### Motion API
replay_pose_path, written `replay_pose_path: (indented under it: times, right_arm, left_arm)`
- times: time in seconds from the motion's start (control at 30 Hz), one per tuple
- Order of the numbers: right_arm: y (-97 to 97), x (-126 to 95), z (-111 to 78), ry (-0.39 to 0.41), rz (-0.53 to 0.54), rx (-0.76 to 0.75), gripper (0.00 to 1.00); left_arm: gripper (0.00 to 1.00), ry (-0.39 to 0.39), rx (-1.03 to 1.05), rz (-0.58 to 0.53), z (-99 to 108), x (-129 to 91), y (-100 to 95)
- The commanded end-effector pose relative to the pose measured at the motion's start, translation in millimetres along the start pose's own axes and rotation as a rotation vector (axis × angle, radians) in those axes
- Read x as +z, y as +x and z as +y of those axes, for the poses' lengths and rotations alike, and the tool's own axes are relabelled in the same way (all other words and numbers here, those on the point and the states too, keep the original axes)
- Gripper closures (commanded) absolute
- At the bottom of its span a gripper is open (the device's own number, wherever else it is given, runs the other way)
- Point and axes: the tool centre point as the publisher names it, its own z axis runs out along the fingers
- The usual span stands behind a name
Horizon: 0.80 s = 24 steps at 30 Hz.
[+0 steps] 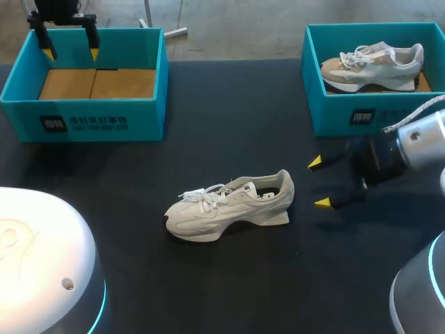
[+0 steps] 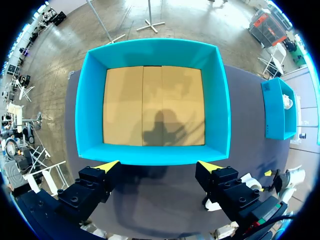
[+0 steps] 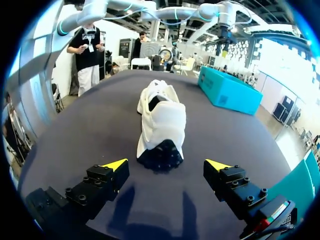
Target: Take the shoe out of the shoebox, open the shoe tongue, remove and reinsert the insole, then place the shoe into the shoebox
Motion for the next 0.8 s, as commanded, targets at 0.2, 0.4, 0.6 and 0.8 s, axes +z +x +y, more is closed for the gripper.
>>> replay_pose_path:
  times: [0.2,0.4,0.6,0.8]
  right_arm:
    - [4.2,8.0,-4.0,0.031,-0.072,0.058,0.00]
    - [4.2,8.0,-4.0,0.031,-0.072,0.058,0.00]
    - [4.2,8.0,-4.0,0.031,-0.072,0.058,0.00]
    - [5.1,12.3,-6.3,0.027,-0.064,0.074,0.00]
  left_arm:
    - [0.00,0.000,0.000,0.000,0.0,0.1,0.0]
    - [0.00,0.000,0.000,0.000,0.0,0.1,0.0]
    - [0.00,0.000,0.000,0.000,0.0,0.1,0.0]
    - [0.00,0.000,0.000,0.000,0.0,0.1,0.0]
